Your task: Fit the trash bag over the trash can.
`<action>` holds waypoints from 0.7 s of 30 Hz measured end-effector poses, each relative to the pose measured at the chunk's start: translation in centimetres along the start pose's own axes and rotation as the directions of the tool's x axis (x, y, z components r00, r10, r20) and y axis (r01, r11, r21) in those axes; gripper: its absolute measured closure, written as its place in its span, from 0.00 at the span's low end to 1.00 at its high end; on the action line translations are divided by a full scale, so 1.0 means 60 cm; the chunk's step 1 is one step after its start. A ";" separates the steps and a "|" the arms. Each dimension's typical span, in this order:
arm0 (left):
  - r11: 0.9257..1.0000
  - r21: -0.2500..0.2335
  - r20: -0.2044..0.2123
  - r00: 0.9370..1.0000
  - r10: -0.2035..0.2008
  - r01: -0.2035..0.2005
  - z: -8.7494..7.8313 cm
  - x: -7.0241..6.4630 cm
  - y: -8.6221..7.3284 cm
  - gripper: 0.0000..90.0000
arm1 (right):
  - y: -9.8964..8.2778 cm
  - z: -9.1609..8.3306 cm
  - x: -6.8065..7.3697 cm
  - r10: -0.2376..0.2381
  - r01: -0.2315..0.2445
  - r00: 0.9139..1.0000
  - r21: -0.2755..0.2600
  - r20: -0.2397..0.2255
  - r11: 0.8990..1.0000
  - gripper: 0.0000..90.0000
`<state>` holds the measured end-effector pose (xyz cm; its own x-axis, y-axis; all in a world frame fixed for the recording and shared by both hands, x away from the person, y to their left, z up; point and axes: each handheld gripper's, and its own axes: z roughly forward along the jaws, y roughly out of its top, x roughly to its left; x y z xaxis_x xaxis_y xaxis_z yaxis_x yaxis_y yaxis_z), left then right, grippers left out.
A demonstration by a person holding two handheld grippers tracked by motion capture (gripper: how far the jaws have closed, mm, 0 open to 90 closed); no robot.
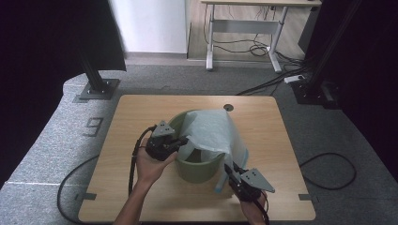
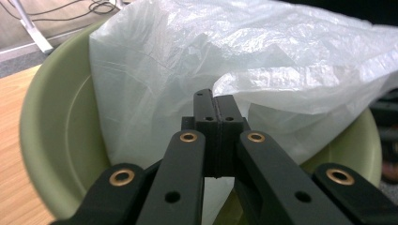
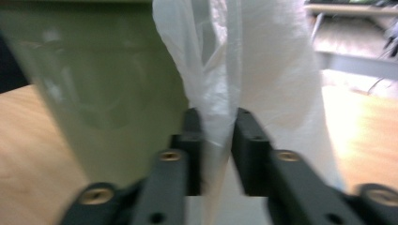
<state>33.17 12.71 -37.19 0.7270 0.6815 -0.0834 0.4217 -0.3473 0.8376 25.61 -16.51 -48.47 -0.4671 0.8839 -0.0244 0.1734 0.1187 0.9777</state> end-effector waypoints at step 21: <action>0.999 -0.033 0.024 0.999 -0.040 0.040 -0.025 0.046 -0.020 0.76 | 0.200 -0.027 -0.039 -0.150 0.153 0.988 -0.212 0.030 0.965 0.98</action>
<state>33.86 15.94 -37.62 0.7226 0.6790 -0.1295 0.4328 -0.2983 0.8507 27.39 -17.86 -36.36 -0.4615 0.8692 -0.1776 -0.0880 0.1543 0.9841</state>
